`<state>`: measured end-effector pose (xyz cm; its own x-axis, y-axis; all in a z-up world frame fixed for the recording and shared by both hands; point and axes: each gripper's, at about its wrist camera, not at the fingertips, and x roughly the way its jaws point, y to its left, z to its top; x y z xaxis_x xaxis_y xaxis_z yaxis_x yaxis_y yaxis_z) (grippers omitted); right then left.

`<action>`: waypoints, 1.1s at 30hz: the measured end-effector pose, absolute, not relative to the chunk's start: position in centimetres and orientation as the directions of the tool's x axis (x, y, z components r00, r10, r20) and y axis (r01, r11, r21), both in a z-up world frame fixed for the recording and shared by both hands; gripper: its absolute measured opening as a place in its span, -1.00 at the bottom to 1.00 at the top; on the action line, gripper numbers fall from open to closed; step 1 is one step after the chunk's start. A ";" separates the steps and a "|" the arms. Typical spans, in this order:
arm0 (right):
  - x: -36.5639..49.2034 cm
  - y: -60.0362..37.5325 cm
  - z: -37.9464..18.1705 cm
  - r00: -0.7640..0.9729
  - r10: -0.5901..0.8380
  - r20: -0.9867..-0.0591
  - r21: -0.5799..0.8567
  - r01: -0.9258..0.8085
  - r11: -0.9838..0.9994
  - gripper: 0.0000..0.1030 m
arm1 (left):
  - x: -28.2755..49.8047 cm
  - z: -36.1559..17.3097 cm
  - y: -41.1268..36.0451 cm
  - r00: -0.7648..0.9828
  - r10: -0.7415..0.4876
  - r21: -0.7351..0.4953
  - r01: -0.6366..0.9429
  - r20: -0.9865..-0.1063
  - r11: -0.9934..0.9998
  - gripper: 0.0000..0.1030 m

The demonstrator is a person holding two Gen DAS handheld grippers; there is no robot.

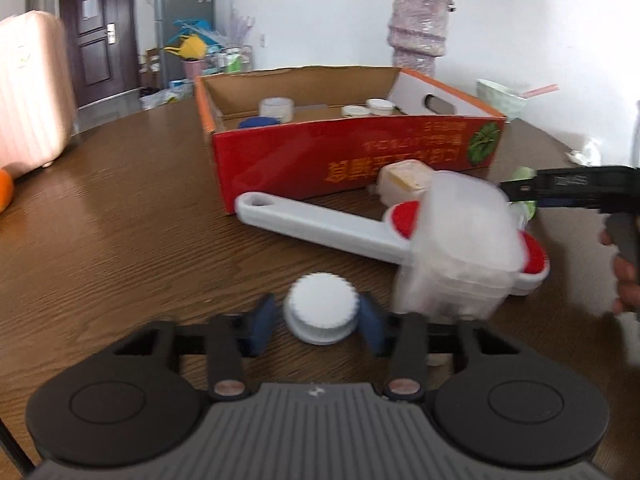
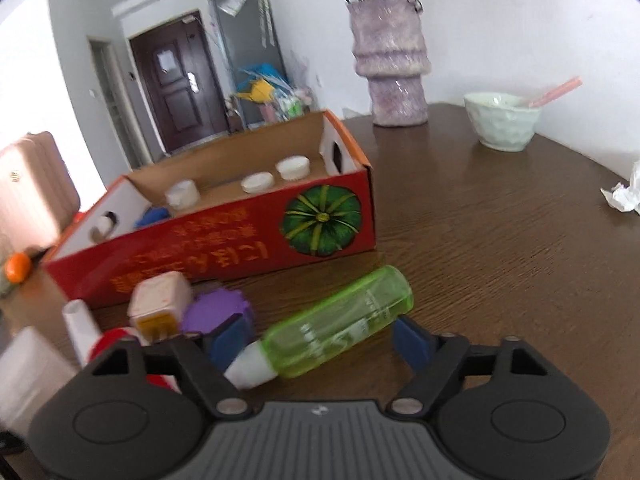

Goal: Organize rigid objects
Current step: 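Grasp the large white cap with the left gripper while the right gripper grasps the green bottle, then lift the white cap with the left gripper while the right gripper carries the green bottle to the box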

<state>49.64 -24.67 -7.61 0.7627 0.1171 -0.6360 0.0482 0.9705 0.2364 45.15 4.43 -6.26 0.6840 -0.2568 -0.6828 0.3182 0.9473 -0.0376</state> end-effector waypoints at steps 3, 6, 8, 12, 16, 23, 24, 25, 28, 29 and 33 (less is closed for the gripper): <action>50.7 -24.9 -7.9 0.758 0.111 -0.642 0.232 0.054 0.971 -0.02 | 45.2 -6.3 4.1 0.686 -0.262 -0.030 0.330 -0.678 0.944 -0.24; 50.7 -25.0 -8.0 0.762 0.083 -0.642 0.180 0.046 0.983 -0.40 | 45.0 -6.3 4.2 0.698 -0.233 -0.013 0.304 -0.678 0.952 -0.24; 50.3 -25.2 -7.9 0.759 0.070 -0.647 0.155 0.041 0.987 -0.41 | 44.6 -6.1 4.4 0.710 -0.210 0.002 0.285 -0.672 0.959 -0.24; 49.0 -25.3 -7.7 0.744 0.075 -0.664 0.102 -0.010 0.995 -0.41 | 42.5 -5.1 5.2 0.728 -0.206 -0.027 0.250 -0.654 0.968 -0.24; 46.2 -25.0 -7.6 0.743 0.053 -0.667 0.052 -0.024 0.998 -0.41 | 38.9 -3.8 5.6 0.759 -0.202 -0.052 0.217 -0.619 0.975 -0.24; 38.8 -25.3 -6.6 0.767 0.079 -0.637 0.083 -0.034 0.996 -0.42 | 31.5 0.3 6.1 0.830 -0.185 -0.033 0.198 -0.527 0.980 -0.24; 37.3 -25.3 -6.0 0.784 0.083 -0.615 0.086 -0.038 0.996 -0.42 | 30.6 1.0 6.2 0.837 -0.184 -0.036 0.194 -0.516 0.980 -0.24; 36.0 -25.2 -5.3 0.801 0.084 -0.592 0.086 -0.040 0.995 -0.42 | 29.7 1.6 6.3 0.844 -0.179 -0.035 0.187 -0.506 0.982 -0.24; 31.4 -24.9 -2.9 0.855 0.069 -0.513 0.061 -0.044 0.997 -0.41 | 26.6 3.2 6.4 0.875 -0.165 -0.032 0.169 -0.454 0.985 -0.24; 30.1 -24.7 -2.1 0.872 0.066 -0.484 0.054 -0.046 0.997 -0.41 | 25.3 3.8 6.4 0.889 -0.158 -0.028 0.162 -0.430 0.986 -0.24; 24.1 -23.8 0.9 0.939 0.064 -0.339 0.017 -0.062 0.998 -0.41 | 20.4 5.9 5.7 0.936 -0.114 0.017 0.127 -0.334 0.992 -0.24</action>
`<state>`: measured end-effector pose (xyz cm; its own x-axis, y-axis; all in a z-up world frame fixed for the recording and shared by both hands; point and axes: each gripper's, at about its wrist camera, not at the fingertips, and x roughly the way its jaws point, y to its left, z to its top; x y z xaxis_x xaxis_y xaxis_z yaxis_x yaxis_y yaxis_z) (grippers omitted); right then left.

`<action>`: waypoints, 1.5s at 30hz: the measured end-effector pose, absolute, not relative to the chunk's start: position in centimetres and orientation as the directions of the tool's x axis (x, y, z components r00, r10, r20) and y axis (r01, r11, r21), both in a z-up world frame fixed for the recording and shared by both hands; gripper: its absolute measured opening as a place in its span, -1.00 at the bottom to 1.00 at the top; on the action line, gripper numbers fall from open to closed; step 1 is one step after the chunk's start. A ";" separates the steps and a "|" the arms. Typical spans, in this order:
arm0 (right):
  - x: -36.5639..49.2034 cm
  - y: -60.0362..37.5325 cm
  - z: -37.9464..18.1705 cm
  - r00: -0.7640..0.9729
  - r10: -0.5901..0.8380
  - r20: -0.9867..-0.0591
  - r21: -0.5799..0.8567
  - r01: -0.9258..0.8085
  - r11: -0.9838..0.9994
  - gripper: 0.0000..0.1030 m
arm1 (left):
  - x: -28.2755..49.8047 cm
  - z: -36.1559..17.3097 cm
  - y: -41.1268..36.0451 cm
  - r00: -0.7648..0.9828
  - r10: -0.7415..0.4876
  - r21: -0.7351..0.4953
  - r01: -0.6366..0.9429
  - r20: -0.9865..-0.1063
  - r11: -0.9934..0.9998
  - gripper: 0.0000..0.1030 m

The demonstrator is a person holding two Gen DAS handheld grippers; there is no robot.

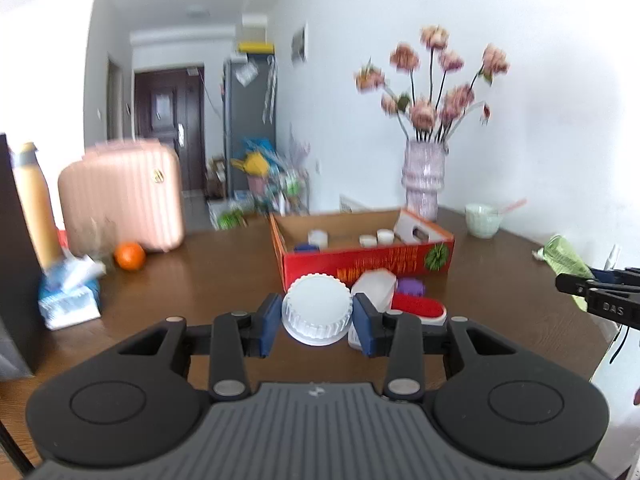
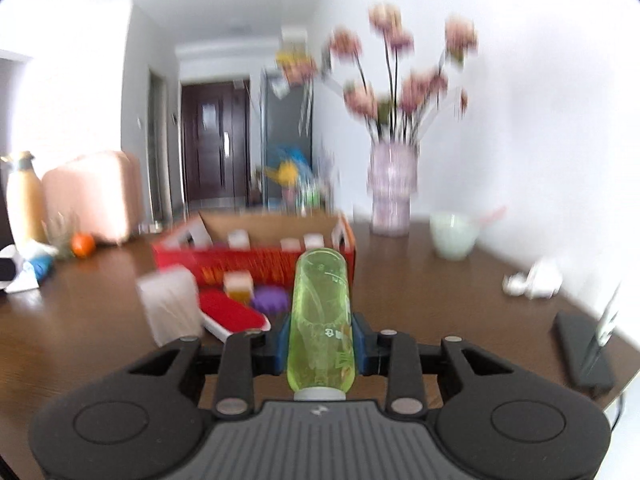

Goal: Organize rigid objects
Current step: 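Lift the white cap with the left gripper while the right gripper carries the green bottle to the box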

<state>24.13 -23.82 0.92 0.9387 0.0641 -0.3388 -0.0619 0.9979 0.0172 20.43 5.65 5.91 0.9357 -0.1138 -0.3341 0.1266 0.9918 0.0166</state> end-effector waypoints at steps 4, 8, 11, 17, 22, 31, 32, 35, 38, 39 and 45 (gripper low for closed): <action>19.2 -22.9 3.0 0.966 0.100 -0.237 0.029 -0.096 0.995 -0.41 | 16.4 7.7 5.0 0.961 -0.117 0.009 0.123 -0.253 0.992 -0.24; 15.2 -22.3 4.7 0.983 0.111 -0.147 0.013 -0.110 0.994 -0.41 | 12.6 9.2 4.1 0.973 -0.133 0.014 0.138 -0.189 0.990 -0.24; 12.6 -22.4 5.8 0.992 0.093 -0.082 0.014 -0.092 0.996 -0.41 | 10.3 10.0 3.7 0.977 -0.150 0.022 0.155 -0.154 0.988 -0.24; 10.5 -23.5 7.7 0.999 0.048 -0.003 0.017 -0.048 0.999 -0.41 | 8.8 11.7 3.6 0.984 -0.162 0.017 0.164 -0.077 0.986 -0.24; 11.3 -23.9 7.7 0.999 0.044 0.000 0.024 -0.044 0.999 -0.41 | 10.0 11.9 3.4 0.984 -0.161 0.028 0.163 -0.076 0.986 -0.24; 16.9 -23.4 7.9 0.998 0.055 0.010 0.005 -0.055 0.998 -0.41 | 16.4 14.1 2.3 0.986 -0.165 0.058 0.166 -0.028 0.984 -0.24; 17.7 -23.5 8.1 0.998 0.064 0.008 0.007 -0.064 0.998 -0.41 | 17.5 14.4 2.3 0.986 -0.168 0.054 0.169 -0.023 0.984 -0.24; 20.5 -23.8 9.3 0.997 0.078 0.008 0.000 -0.078 0.997 -0.41 | 20.8 15.2 2.4 0.987 -0.162 0.042 0.163 -0.021 0.986 -0.24; 23.4 -24.3 10.8 0.995 0.096 0.010 -0.004 -0.096 0.995 -0.41 | 24.2 16.1 2.6 0.988 -0.152 0.045 0.153 -0.014 0.987 -0.24; 24.4 -24.4 11.3 0.994 0.105 0.008 -0.004 -0.105 0.994 -0.41 | 25.3 16.4 2.6 0.989 -0.151 0.045 0.151 -0.008 0.988 -0.24; 31.9 -25.3 13.9 0.988 0.155 -0.006 -0.005 -0.155 0.988 -0.41 | 32.7 18.7 2.6 0.987 -0.162 0.042 0.162 0.000 0.986 -0.24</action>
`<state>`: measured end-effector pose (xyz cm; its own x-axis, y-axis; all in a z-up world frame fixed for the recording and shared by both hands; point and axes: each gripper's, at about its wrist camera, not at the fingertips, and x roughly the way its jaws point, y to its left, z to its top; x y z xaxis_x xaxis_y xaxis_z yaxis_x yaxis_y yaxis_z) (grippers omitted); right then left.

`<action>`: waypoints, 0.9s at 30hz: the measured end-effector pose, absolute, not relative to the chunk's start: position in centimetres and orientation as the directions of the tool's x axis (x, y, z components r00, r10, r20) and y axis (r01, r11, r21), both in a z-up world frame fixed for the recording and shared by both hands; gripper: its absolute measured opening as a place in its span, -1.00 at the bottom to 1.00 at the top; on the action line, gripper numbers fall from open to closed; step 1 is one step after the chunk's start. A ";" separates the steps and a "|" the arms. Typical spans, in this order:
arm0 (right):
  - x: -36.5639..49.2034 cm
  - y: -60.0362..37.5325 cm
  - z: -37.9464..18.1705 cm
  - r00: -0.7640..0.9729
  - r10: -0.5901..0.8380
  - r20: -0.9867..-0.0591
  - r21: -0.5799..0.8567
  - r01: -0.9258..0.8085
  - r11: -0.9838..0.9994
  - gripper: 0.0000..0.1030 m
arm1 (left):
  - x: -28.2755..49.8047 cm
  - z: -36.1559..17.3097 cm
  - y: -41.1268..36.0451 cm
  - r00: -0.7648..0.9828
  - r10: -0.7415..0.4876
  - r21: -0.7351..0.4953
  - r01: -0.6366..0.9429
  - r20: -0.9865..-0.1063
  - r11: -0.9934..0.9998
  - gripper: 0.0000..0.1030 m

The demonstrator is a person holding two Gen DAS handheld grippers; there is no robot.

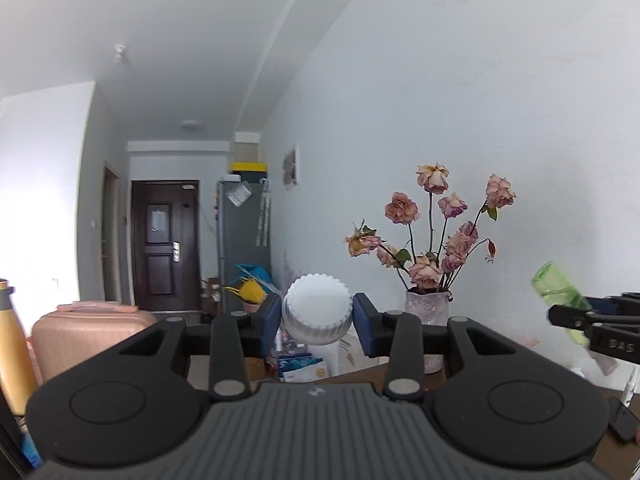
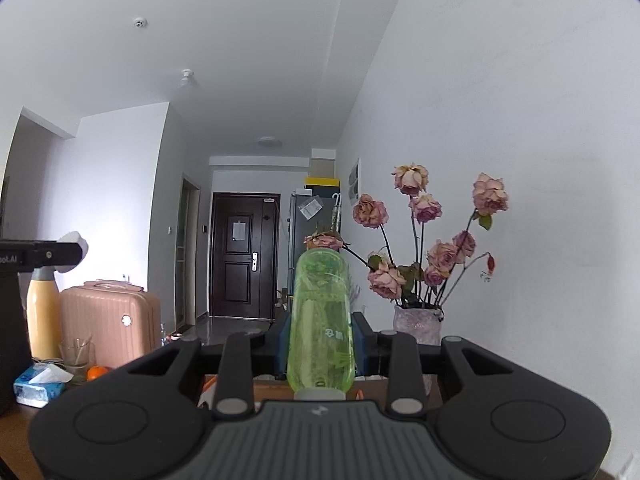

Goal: Organize rigid objects
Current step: 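Lift the white cap with the left gripper while the right gripper carries the green bottle to the box, then release the white cap into the box with the left gripper while the right gripper drops the bottle in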

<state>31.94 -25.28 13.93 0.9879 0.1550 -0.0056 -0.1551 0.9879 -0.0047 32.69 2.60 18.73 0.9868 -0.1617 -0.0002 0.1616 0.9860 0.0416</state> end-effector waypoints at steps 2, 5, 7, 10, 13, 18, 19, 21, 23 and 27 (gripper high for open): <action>35.3 -25.8 14.6 0.985 0.169 -0.040 0.006 -0.169 0.986 -0.41 | 35.7 19.1 2.9 0.983 -0.181 0.025 0.181 -0.028 0.983 -0.24; 39.9 -26.5 15.3 0.976 0.195 -0.096 0.039 -0.192 0.981 -0.41 | 40.6 18.9 3.7 0.969 -0.227 -0.031 0.225 -0.098 0.974 -0.24; 42.7 -26.9 15.5 0.966 0.225 -0.129 0.072 -0.217 0.974 -0.41 | 43.8 18.5 4.2 0.963 -0.231 -0.065 0.224 -0.136 0.972 -0.24; 47.9 -27.1 15.4 0.947 0.248 -0.206 0.093 -0.234 0.968 -0.41 | 48.6 17.6 4.6 0.959 -0.206 -0.069 0.196 -0.195 0.978 -0.23; 53.6 -27.1 14.3 0.902 0.279 -0.330 0.130 -0.249 0.960 -0.41 | 54.4 15.5 4.4 0.939 -0.169 -0.070 0.154 -0.299 0.985 -0.23; 61.9 -26.3 10.0 0.815 0.288 -0.503 0.150 -0.246 0.958 -0.41 | 63.1 9.5 4.7 0.857 -0.129 -0.074 0.107 -0.498 0.992 -0.23; 63.3 -25.9 8.9 0.801 0.273 -0.533 0.136 -0.237 0.962 -0.41 | 64.4 8.5 4.6 0.842 -0.118 -0.060 0.102 -0.527 0.993 -0.23; 66.0 -24.9 6.5 0.758 0.243 -0.605 0.104 -0.227 0.968 -0.41 | 66.8 6.6 4.6 0.806 -0.110 -0.049 0.100 -0.582 0.994 -0.23; 68.4 -23.9 4.1 0.714 0.194 -0.673 0.052 -0.216 0.975 -0.41 | 68.8 4.9 4.6 0.770 -0.094 -0.032 0.095 -0.631 0.995 -0.23; 72.6 -22.2 -0.2 0.602 0.121 -0.789 -0.016 -0.217 0.976 -0.41 | 72.7 1.0 3.9 0.706 -0.030 0.031 0.074 -0.707 0.997 -0.23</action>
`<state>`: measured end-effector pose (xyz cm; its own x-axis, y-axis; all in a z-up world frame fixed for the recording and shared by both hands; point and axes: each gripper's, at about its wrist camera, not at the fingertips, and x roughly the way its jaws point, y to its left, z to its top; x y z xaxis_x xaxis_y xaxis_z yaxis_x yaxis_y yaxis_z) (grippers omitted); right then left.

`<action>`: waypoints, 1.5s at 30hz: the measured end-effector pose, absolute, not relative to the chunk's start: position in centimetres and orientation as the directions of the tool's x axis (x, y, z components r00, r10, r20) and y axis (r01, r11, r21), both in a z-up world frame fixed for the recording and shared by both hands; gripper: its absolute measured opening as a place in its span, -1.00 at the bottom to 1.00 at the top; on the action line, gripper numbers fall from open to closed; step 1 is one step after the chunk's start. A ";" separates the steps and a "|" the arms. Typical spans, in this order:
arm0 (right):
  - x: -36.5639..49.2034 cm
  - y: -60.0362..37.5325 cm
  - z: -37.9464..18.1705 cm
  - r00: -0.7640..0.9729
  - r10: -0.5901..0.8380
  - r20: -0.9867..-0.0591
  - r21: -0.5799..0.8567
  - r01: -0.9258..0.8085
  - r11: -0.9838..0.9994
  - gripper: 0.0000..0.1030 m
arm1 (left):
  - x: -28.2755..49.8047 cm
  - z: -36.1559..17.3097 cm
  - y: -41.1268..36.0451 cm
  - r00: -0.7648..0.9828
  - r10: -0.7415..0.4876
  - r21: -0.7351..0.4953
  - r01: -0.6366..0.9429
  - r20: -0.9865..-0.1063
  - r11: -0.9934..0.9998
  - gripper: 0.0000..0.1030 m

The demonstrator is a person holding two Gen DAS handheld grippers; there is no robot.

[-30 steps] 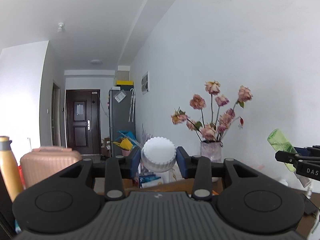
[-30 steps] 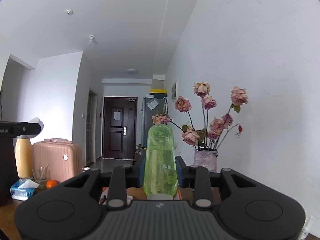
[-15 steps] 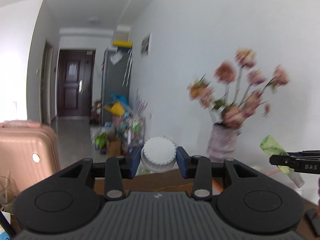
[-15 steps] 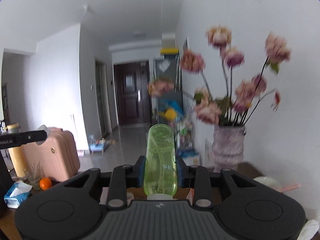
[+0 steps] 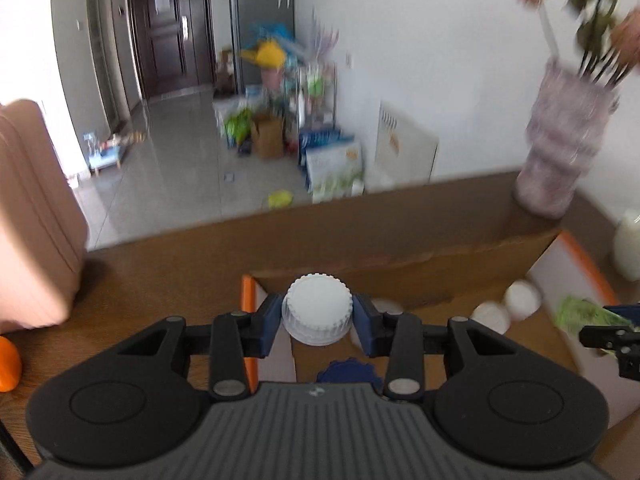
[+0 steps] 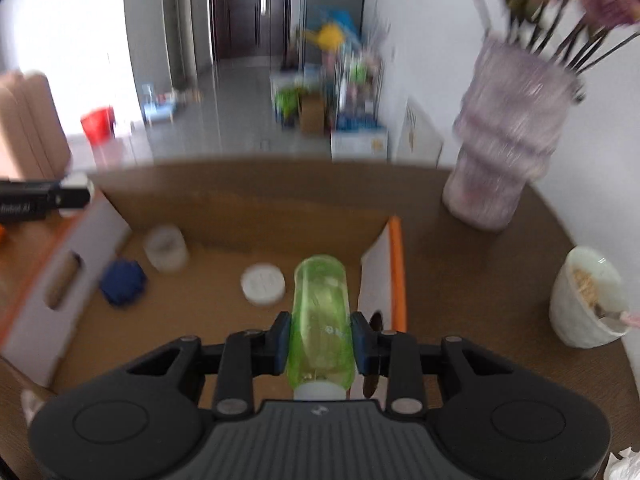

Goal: Organize rigid objects
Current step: 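Release the white cap into the box with the left gripper while the right gripper drops the bottle in, then withdraw both open grippers from the box back toward the table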

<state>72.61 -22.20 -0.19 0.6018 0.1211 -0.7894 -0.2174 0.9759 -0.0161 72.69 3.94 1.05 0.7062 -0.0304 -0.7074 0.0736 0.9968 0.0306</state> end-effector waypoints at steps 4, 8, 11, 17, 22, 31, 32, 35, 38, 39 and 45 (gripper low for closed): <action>74.2 -20.9 -2.4 0.557 0.051 -0.829 -0.101 -0.240 0.966 -0.48 | 75.3 -1.5 3.2 0.633 -0.027 0.035 0.085 -0.774 0.996 -0.18; 75.1 -20.7 -2.7 0.518 0.057 -0.854 -0.091 -0.256 0.962 -0.50 | 74.9 -1.3 3.2 0.642 -0.024 0.031 0.074 -0.766 0.997 -0.07; 74.6 -20.7 -2.0 0.536 0.057 -0.842 -0.096 -0.254 0.963 -0.44 | 74.1 0.0 3.0 0.656 -0.027 0.038 0.084 -0.754 0.996 0.12; 72.3 -20.9 2.0 0.576 0.088 -0.813 -0.083 -0.264 0.961 -0.25 | 71.0 5.0 2.8 0.669 -0.072 0.021 0.129 -0.740 0.991 0.46; 68.8 -21.4 6.9 0.629 0.125 -0.767 -0.067 -0.272 0.960 0.20 | 65.3 9.3 2.4 0.724 -0.081 0.060 0.167 -0.685 0.984 0.61; 59.5 -24.7 14.2 0.747 0.141 -0.650 -0.040 -0.219 0.975 0.48 | 55.1 16.1 2.4 0.839 -0.077 0.043 0.119 -0.539 0.992 0.87; 58.4 -25.0 14.8 0.760 0.141 -0.634 -0.029 -0.205 0.978 0.48 | 53.9 16.5 2.4 0.852 -0.072 0.036 0.106 -0.519 0.994 0.87; 54.6 -25.8 16.1 0.808 0.166 -0.566 0.007 -0.196 0.980 0.55 | 49.7 17.6 2.2 0.915 -0.049 0.072 0.084 -0.401 0.994 0.97; 50.2 -25.9 16.7 0.872 0.174 -0.457 -0.003 -0.197 0.980 0.74 | 45.0 18.4 1.9 0.961 -0.048 0.103 0.078 -0.272 0.992 1.00; 48.8 -25.8 16.7 0.889 0.170 -0.426 -0.016 -0.196 0.981 0.74 | 43.7 18.3 1.8 0.967 -0.052 0.106 0.081 -0.250 0.991 1.00; 40.8 -25.2 15.4 0.954 0.162 -0.252 -0.047 -0.179 0.983 0.91 | 35.9 17.5 0.4 0.987 -0.082 0.131 0.100 -0.138 0.986 1.00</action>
<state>40.75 -25.22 15.39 0.9541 0.1615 -0.2522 -0.1789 0.9827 -0.0472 35.88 0.41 17.54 0.9870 -0.0820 -0.1384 0.1003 0.9863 0.1306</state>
